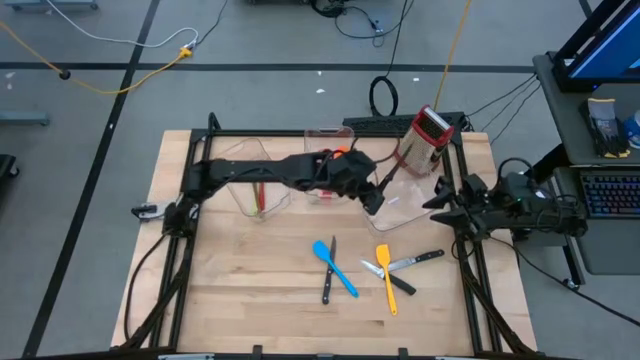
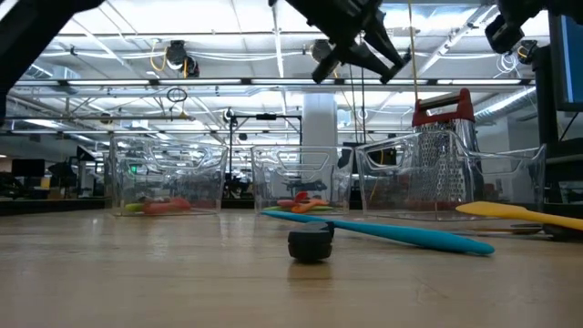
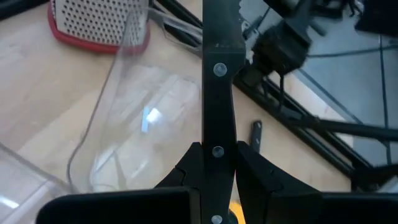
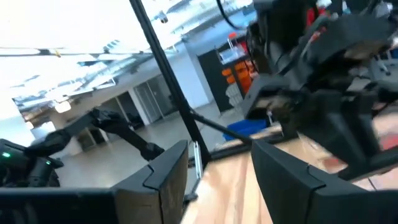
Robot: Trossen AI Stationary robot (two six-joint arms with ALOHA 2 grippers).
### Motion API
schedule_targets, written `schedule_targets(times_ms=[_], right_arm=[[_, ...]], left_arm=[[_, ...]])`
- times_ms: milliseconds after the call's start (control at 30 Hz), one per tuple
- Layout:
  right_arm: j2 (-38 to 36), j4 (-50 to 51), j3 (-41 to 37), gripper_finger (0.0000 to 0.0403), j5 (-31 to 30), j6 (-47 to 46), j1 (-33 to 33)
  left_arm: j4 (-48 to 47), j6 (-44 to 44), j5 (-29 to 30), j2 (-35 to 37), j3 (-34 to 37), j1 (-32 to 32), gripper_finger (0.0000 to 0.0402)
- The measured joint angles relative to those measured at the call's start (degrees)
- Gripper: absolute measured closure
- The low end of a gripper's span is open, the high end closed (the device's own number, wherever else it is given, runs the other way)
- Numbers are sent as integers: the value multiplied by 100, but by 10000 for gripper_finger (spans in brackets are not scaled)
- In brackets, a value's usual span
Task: Pick & Place Kitchen Items
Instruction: Put the black kitchen knife into the right bin
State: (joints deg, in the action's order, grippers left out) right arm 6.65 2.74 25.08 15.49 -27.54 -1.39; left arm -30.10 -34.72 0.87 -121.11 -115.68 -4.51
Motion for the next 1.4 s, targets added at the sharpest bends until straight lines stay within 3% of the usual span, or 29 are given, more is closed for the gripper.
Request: schedule_targets(times_ms=[333,567,767,1100,1400], right_arm=[[90,268,0,232,-60,-7,0],[688,181,0,232,-856,300,-2],[1320,185,0,231,-1268,333,-2],[1710,106,0,179,-1856,276,-4],[1899,-944,0,122,-2338,487,-7]], left_arm=[[47,41,104,-139,-155,-161,355],[385,317,-438,-119,-155,-147,355],[397,358,-441,-119,-155,-60,355],[276,744,1419,-111,-153,359,355],[362,940,2622,-108,-153,729,355]])
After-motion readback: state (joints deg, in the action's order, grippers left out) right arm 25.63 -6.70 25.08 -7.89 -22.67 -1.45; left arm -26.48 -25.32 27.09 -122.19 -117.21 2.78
